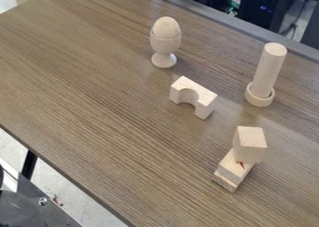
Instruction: Move the cylinder from the circle with hole to the table
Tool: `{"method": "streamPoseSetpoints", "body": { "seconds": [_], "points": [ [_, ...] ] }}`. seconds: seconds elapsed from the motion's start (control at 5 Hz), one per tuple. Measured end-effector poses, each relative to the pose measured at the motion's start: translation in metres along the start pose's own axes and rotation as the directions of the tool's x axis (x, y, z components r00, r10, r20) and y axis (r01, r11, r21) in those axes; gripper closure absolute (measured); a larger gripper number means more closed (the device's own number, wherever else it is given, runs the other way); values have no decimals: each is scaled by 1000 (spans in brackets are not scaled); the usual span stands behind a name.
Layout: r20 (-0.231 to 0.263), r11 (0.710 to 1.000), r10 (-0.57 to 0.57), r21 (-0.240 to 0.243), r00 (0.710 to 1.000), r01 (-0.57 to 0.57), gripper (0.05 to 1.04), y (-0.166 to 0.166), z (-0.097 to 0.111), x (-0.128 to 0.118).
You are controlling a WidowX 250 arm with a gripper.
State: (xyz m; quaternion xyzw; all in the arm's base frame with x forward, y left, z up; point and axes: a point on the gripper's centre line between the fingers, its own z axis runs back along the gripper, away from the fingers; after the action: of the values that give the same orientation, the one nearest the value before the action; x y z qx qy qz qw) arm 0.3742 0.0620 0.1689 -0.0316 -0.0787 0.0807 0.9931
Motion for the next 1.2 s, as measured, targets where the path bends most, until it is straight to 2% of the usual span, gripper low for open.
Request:
{"method": "streamPoseSetpoints", "body": {
  "seconds": [0.2,0.4,0.8,1.2],
  "points": [
    [-44,1000,5,-1,999,-5,84,1,-15,-3],
    [-47,998,-65,0,997,65,84,-19,-17,-2],
    [-5,968,-251,-6,968,251,84,-82,-5,4],
    [-42,933,-361,-37,932,359,84,-117,-19,-3]
  ]
}}
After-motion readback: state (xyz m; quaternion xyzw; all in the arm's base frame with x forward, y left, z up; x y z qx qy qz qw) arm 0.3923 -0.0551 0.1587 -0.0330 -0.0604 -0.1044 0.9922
